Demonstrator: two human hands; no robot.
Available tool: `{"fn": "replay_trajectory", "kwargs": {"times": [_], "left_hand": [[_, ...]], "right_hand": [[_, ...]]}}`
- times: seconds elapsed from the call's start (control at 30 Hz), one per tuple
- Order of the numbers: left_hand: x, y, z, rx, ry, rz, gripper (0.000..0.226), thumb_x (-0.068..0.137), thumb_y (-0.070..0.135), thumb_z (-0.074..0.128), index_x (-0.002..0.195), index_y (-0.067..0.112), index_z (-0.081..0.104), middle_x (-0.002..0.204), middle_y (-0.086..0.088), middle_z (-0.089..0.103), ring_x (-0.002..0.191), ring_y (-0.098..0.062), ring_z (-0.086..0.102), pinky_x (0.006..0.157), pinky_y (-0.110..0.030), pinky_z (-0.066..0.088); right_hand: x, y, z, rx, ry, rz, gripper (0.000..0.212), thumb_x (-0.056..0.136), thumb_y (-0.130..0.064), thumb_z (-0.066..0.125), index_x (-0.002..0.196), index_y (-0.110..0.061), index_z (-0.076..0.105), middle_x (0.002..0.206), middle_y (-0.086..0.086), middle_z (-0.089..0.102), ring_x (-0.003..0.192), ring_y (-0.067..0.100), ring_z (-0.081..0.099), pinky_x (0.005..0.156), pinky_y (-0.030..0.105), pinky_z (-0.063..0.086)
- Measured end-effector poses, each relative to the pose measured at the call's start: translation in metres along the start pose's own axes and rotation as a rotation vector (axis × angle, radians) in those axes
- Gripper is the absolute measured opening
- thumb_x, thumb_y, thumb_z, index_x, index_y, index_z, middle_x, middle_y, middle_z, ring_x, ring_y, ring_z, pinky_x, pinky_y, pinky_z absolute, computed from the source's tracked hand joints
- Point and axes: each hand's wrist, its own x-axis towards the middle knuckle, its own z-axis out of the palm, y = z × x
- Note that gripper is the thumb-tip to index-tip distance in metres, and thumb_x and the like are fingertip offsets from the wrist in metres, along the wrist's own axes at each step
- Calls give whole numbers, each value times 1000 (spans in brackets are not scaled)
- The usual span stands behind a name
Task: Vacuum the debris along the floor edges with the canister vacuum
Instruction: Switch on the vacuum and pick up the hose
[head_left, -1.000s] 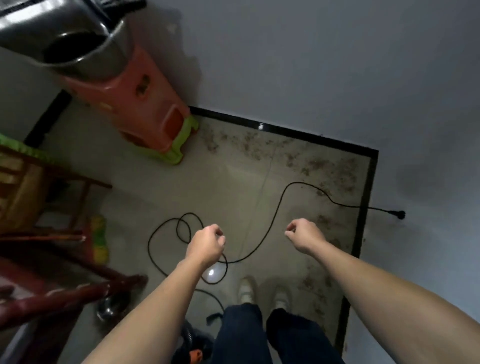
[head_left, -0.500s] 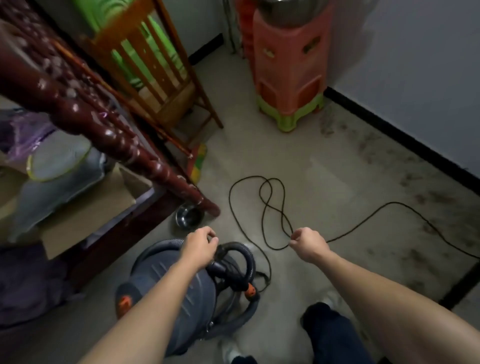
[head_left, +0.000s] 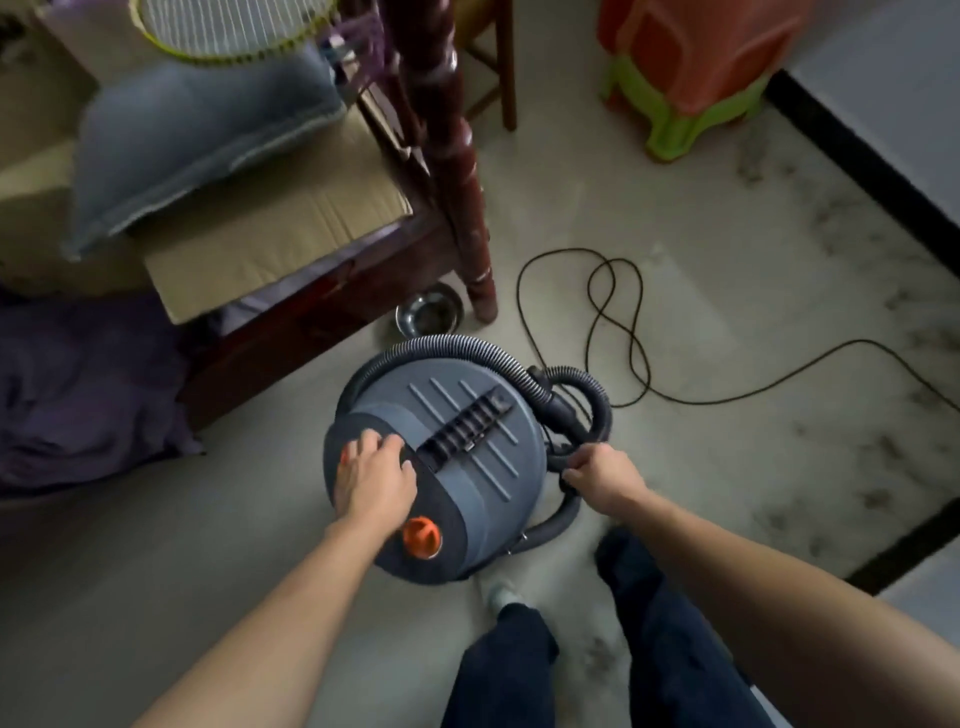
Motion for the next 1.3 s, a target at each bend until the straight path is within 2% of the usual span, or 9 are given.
{"fn": "replay_trajectory", "kwargs": {"times": [0.33, 0.5, 0.6, 0.8, 1.0, 1.07, 1.13, 1.2, 1.3], "left_hand": [[41, -32, 61, -85, 506, 101, 30, 90, 16, 55, 117, 7, 61, 110, -19, 50, 96, -35, 47, 80, -46, 43], [51, -43, 87, -78, 654, 120, 22, 89, 13, 51, 108, 10, 64, 108, -19, 51, 92, -35, 45, 78, -46, 41], [57, -43, 87, -90, 684, 130, 21, 89, 12, 50, 103, 10, 64, 106, -19, 52, 91, -35, 45, 76, -45, 40], [61, -47, 51, -162, 485, 161, 28, 84, 15, 52, 108, 6, 64, 106, -17, 55, 95, -35, 49, 78, -47, 47], [107, -51, -25, -177, 344, 316, 84, 67, 27, 78, 141, 15, 41, 141, -14, 44, 128, -35, 41, 103, -49, 36], [124, -55, -45, -142, 130, 455, 78, 65, 32, 80, 135, 26, 47, 128, -5, 55, 120, -28, 49, 100, -43, 41], [129, -70, -56, -242, -45, 483, 38, 67, 28, 78, 100, 29, 59, 93, -2, 65, 94, -28, 61, 78, -39, 50], [126, -98, -57, -364, -78, 441, 26, 67, 22, 74, 77, 26, 51, 68, 0, 61, 71, -27, 61, 58, -34, 46], [109, -141, -49, -527, -110, 352, 26, 64, 18, 73, 71, 28, 50, 56, 8, 53, 54, -6, 51, 46, -16, 34]], "right_hand": [[95, -2, 34, -142, 312, 21, 62, 80, -19, 67, 136, -16, 41, 130, 12, 49, 121, 34, 48, 93, 44, 45], [140, 4, 42, -72, 162, 52, 43, 72, -25, 74, 101, -23, 42, 96, 3, 59, 86, 28, 57, 73, 34, 41], [143, 5, 41, 49, 162, 40, 46, 67, -20, 77, 99, -26, 45, 86, -2, 58, 83, 25, 57, 71, 30, 40], [100, -26, 8, 134, 251, -121, 53, 61, -13, 75, 105, -32, 53, 87, 1, 63, 81, 24, 61, 69, 32, 49], [37, -112, -34, -156, 256, -359, 45, 62, -30, 71, 103, -36, 51, 86, -9, 61, 81, 23, 60, 66, 31, 42], [18, -153, -34, -244, 288, -485, 48, 60, -36, 66, 105, -36, 51, 89, -10, 60, 84, 21, 60, 71, 32, 43], [7, -189, -24, -352, 362, -588, 51, 61, -33, 64, 111, -34, 54, 95, -6, 62, 90, 22, 59, 81, 38, 45], [2, -213, -7, -360, 500, -621, 58, 63, -31, 65, 121, -29, 56, 106, -1, 63, 101, 26, 55, 93, 42, 41], [2, -237, 25, 42, 723, -440, 70, 69, -22, 73, 136, -21, 50, 131, 7, 52, 123, 28, 45, 105, 39, 36]]}}
